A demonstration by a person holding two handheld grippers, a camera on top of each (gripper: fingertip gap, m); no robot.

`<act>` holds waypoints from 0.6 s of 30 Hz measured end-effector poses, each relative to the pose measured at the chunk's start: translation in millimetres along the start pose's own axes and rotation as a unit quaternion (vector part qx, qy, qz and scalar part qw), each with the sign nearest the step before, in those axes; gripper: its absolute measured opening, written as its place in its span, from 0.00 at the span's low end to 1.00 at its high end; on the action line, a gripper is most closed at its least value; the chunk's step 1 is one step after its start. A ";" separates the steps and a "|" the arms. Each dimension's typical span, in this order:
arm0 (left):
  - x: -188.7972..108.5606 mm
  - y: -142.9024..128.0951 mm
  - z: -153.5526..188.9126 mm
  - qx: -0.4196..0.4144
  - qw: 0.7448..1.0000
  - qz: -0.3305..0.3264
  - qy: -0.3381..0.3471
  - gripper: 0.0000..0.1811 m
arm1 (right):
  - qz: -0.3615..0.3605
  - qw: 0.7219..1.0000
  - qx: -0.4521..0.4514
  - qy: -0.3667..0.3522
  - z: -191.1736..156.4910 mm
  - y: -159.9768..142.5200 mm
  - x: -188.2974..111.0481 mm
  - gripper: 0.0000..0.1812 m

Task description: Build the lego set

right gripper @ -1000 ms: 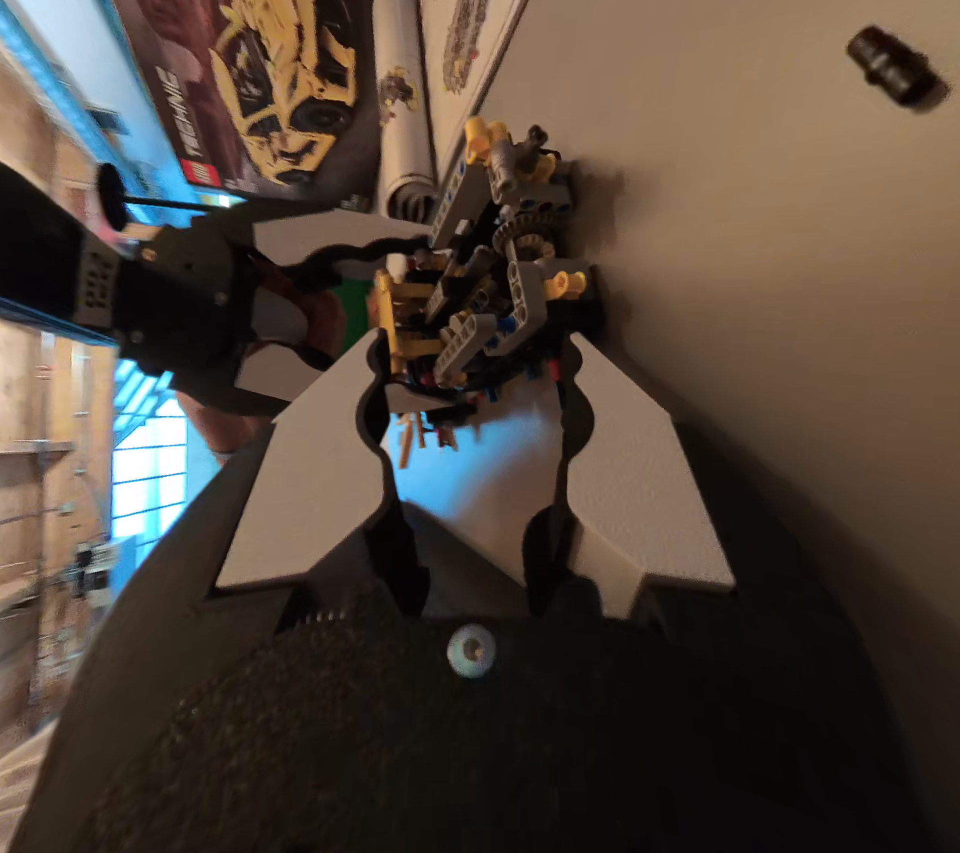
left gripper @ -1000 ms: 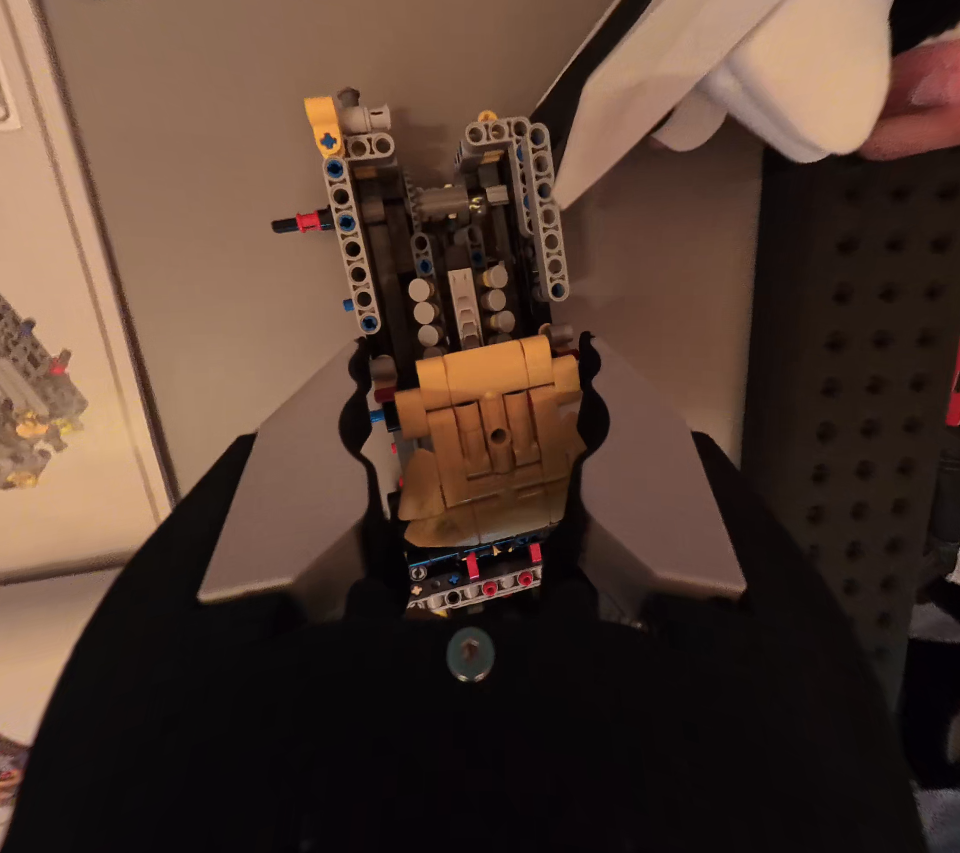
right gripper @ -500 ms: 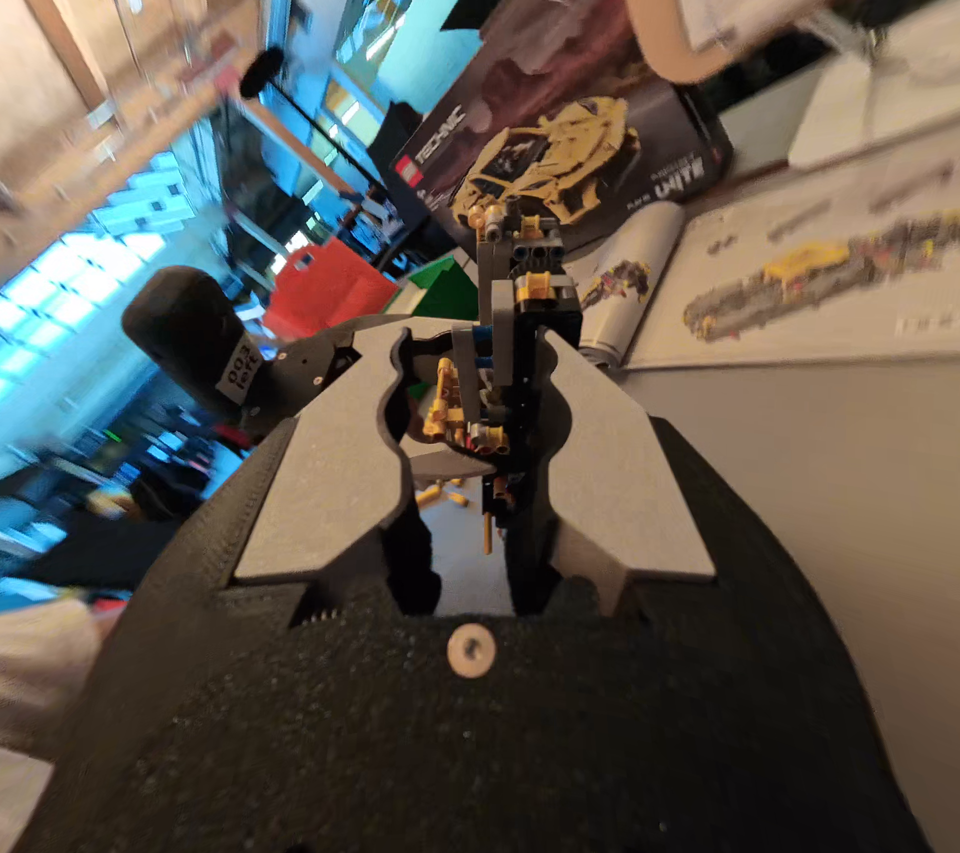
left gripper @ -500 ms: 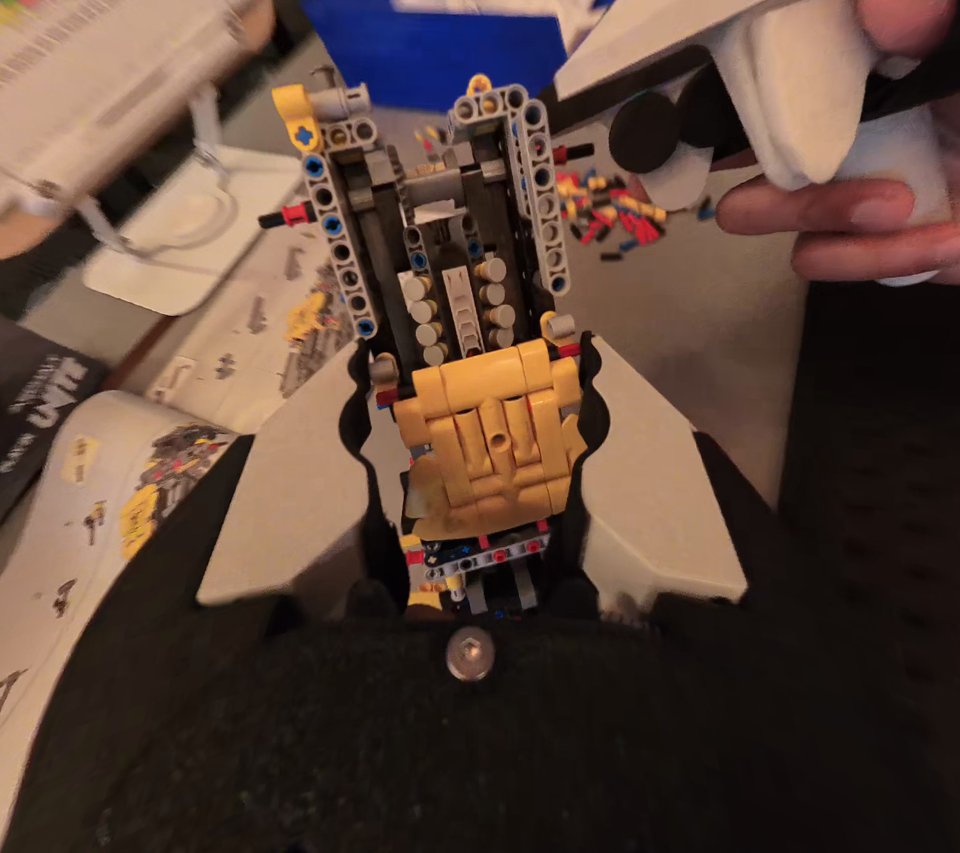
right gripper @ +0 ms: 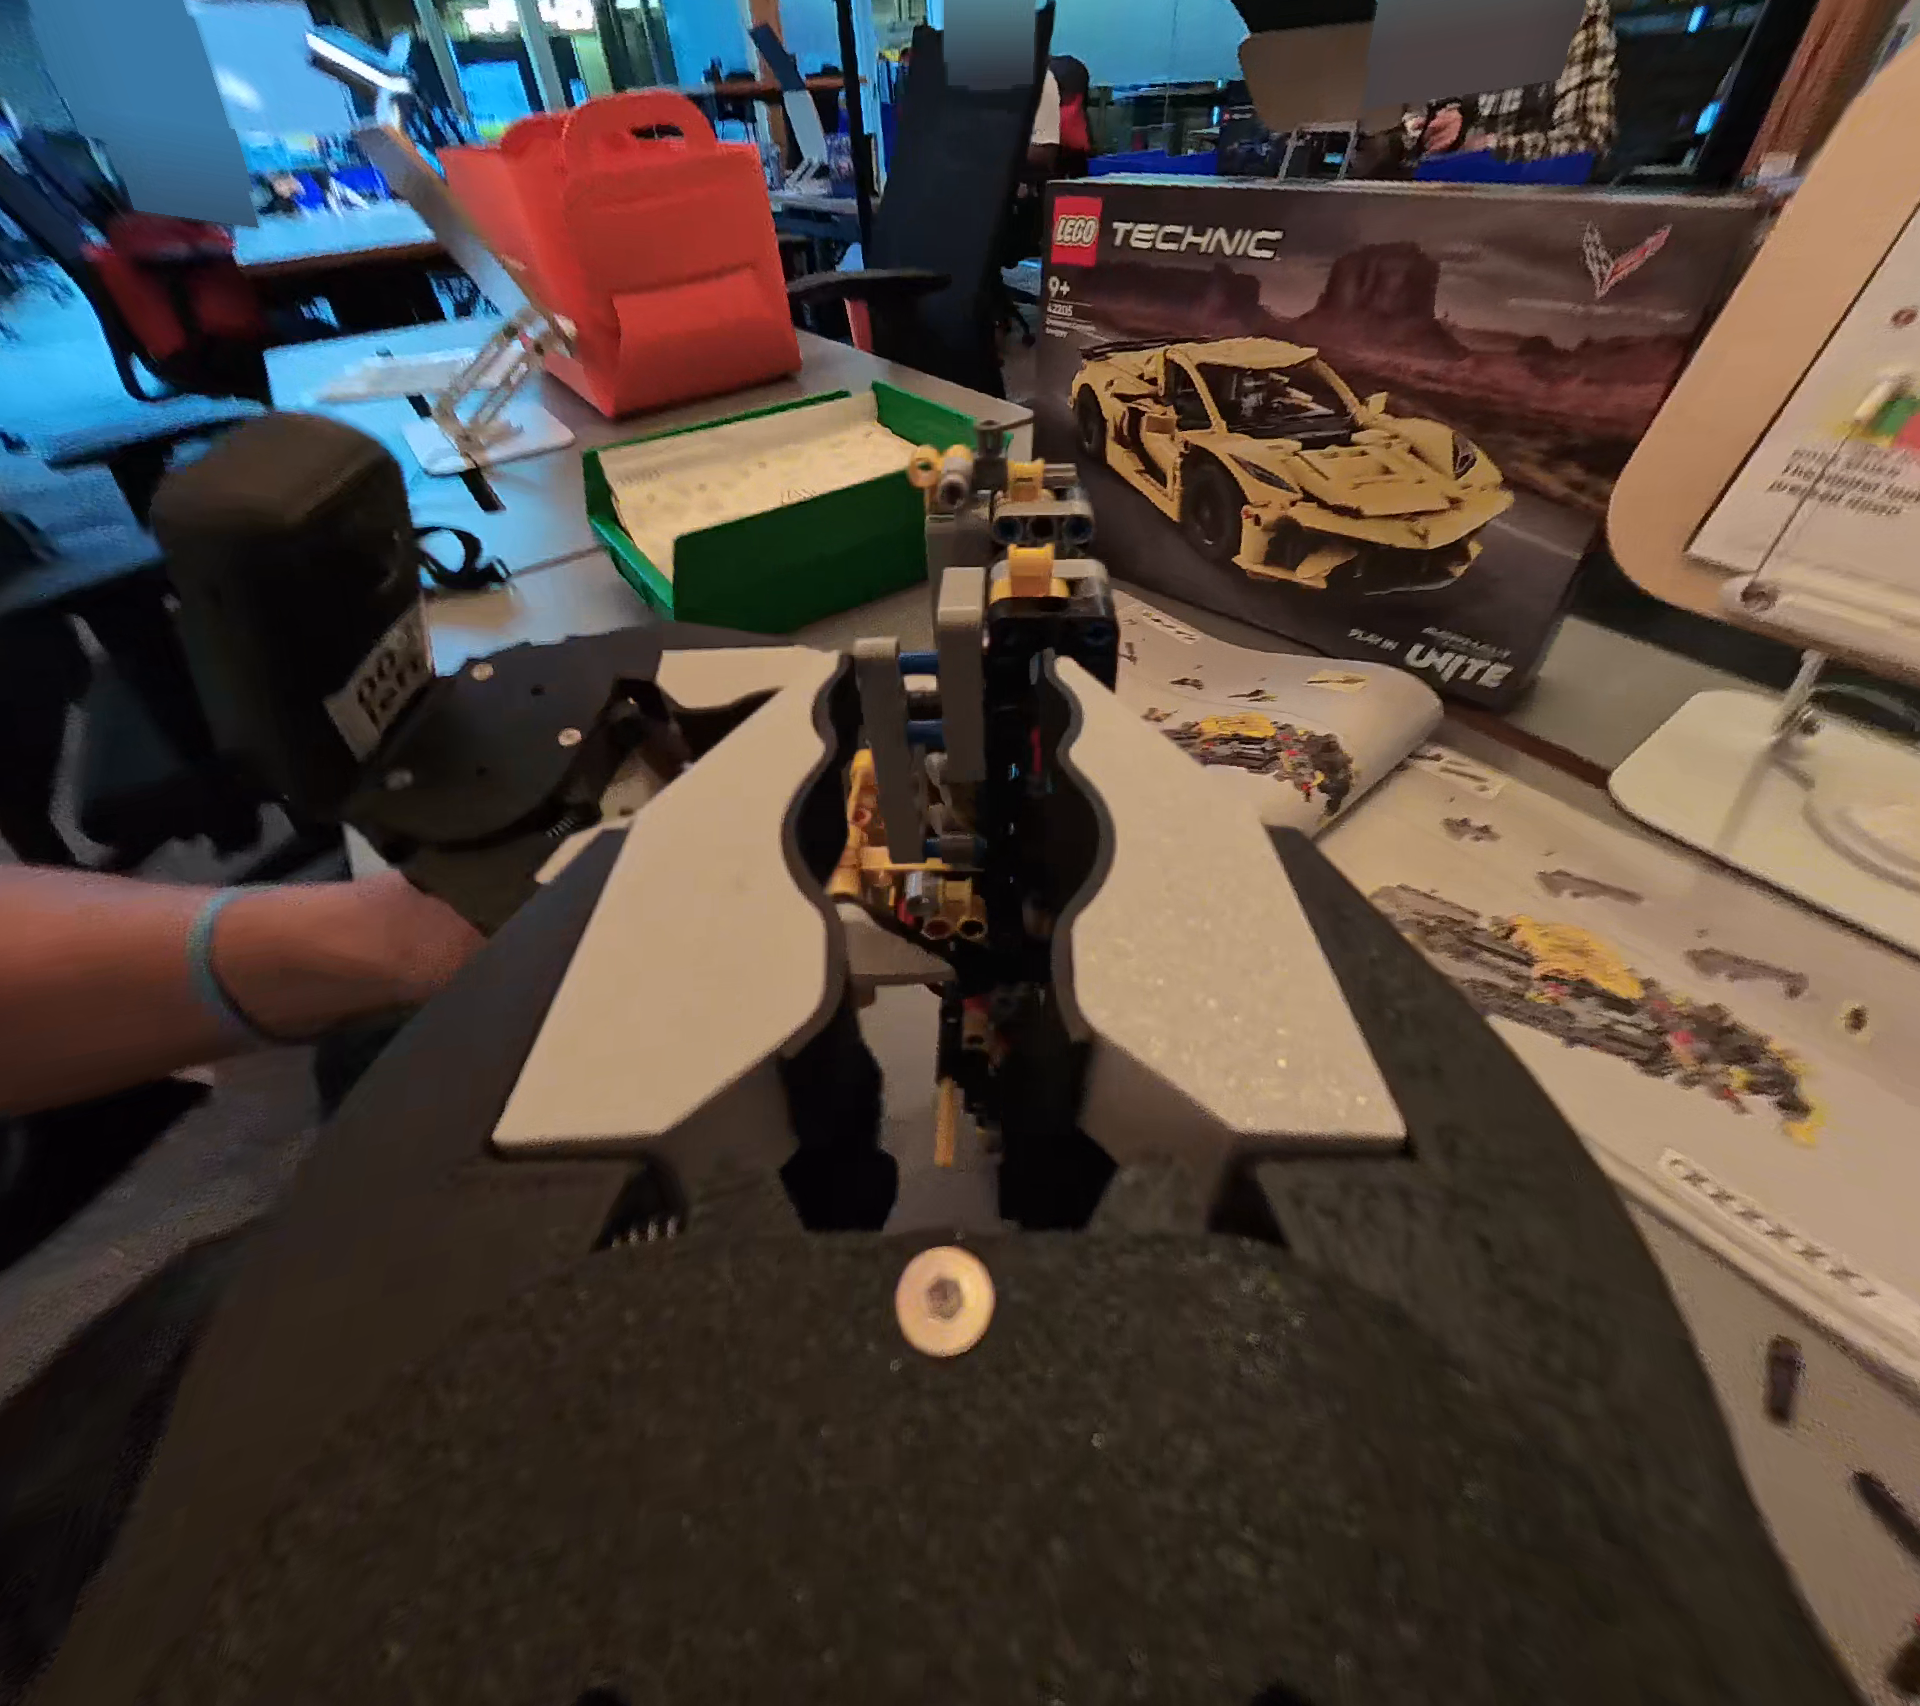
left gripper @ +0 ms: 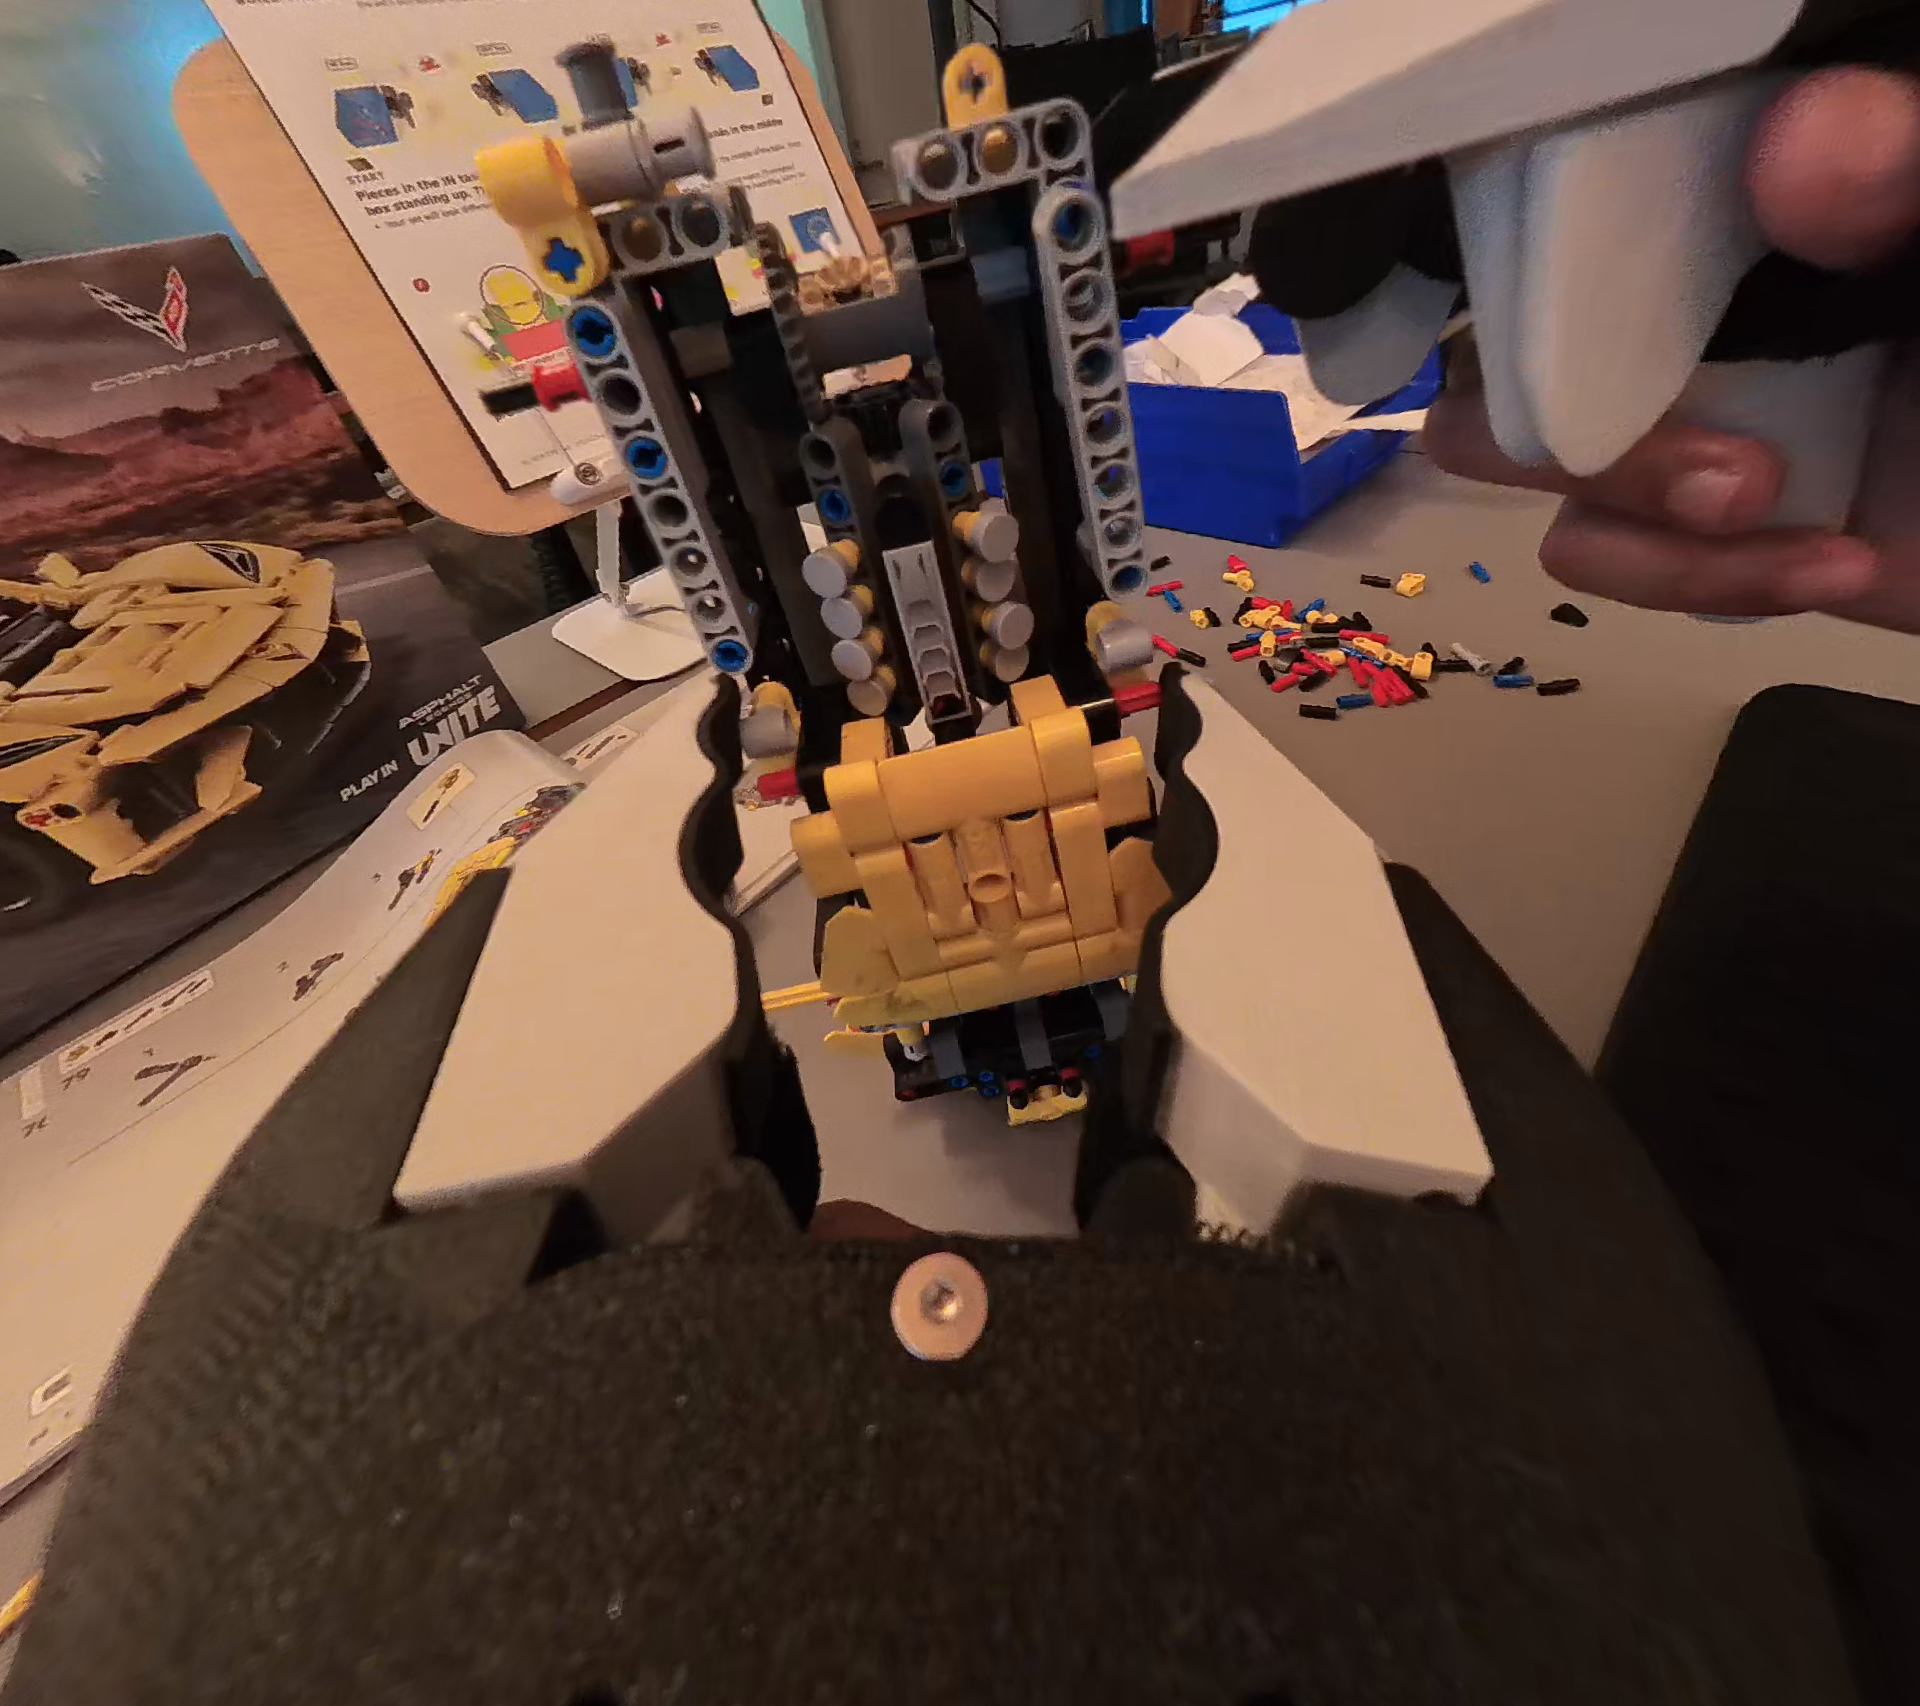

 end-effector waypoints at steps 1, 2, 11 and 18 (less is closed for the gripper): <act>0.1 0.1 -0.3 0.001 1.000 -0.001 -0.003 0.44 | -0.002 1.000 -0.017 -0.001 -1.1 -0.6 -0.2 0.19; 0.5 0.2 -0.3 0.003 1.000 -0.003 -0.006 0.44 | -0.005 1.000 -0.027 0.002 -1.4 -0.9 -1.0 0.21; 6.6 -1.0 -9.6 -0.023 1.000 -0.015 -0.003 0.44 | 0.041 0.999 0.027 0.000 20.8 -4.5 -26.3 0.22; 10.8 1.1 -6.4 -0.013 1.000 -0.025 0.002 0.44 | 0.073 0.995 0.070 0.004 16.2 -30.3 3.0 0.24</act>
Point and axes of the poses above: each gripper's, where its closed fingertips meet, x out along the fingers, y out of its top, z = x × y across the jaws, the point moved 7 cm from there along -x, back along the fingers, and after that the axes turned 6 degrees about x, right-handed, at the moved point
